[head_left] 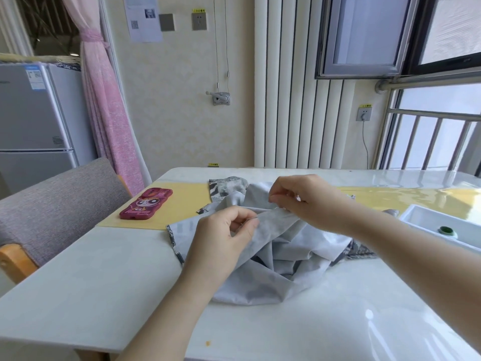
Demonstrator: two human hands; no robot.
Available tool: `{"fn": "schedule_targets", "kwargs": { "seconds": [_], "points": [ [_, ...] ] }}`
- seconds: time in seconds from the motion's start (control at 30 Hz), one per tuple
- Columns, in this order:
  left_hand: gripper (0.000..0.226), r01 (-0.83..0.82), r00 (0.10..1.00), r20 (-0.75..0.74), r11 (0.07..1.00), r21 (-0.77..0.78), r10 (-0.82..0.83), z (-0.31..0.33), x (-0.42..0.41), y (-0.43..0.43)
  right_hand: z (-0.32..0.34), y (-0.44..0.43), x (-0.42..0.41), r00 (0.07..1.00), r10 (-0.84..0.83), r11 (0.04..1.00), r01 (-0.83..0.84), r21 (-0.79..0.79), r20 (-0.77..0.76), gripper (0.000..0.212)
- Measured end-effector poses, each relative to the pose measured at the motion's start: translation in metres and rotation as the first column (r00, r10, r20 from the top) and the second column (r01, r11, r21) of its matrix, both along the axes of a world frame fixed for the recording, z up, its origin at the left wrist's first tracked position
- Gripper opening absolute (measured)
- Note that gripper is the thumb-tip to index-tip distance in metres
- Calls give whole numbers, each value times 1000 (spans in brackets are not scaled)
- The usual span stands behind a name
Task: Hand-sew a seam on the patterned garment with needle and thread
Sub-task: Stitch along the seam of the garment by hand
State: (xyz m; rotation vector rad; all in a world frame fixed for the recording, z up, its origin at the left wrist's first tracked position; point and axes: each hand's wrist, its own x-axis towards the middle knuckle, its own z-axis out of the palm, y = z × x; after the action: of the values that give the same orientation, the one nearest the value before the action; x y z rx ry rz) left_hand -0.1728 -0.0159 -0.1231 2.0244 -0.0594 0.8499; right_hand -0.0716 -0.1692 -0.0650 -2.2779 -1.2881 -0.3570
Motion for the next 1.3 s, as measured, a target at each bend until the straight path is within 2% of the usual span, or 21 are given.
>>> {"fn": "schedule_targets", "kwargs": {
  "seconds": [0.1, 0.3, 0.5, 0.67, 1.3],
  "points": [
    [15, 9, 1000, -19, 1000, -15, -9, -1, 1, -1, 11, -3, 6, 1000, -12, 983, 15, -182, 17, 14],
    [15, 25, 999, -43, 999, -36, -26, 0, 1, -1, 29, 1, -3, 995, 1, 930, 35, -367, 98, 21],
    [10, 51, 997, -61, 998, -46, -54, 3, -1, -1, 34, 4, -8, 995, 38, 916, 4, -401, 95, 18],
    [14, 79, 994, -76, 995, -62, -83, 2, -1, 1, 35, 3, -7, 993, 52, 921, -6, -391, 107, 16],
    [14, 118, 988, -87, 986, -115, -128, -2, 0, 4, 32, 2, -6, 996, 60, 920, -29, -392, 68, 23]
  ]
}}
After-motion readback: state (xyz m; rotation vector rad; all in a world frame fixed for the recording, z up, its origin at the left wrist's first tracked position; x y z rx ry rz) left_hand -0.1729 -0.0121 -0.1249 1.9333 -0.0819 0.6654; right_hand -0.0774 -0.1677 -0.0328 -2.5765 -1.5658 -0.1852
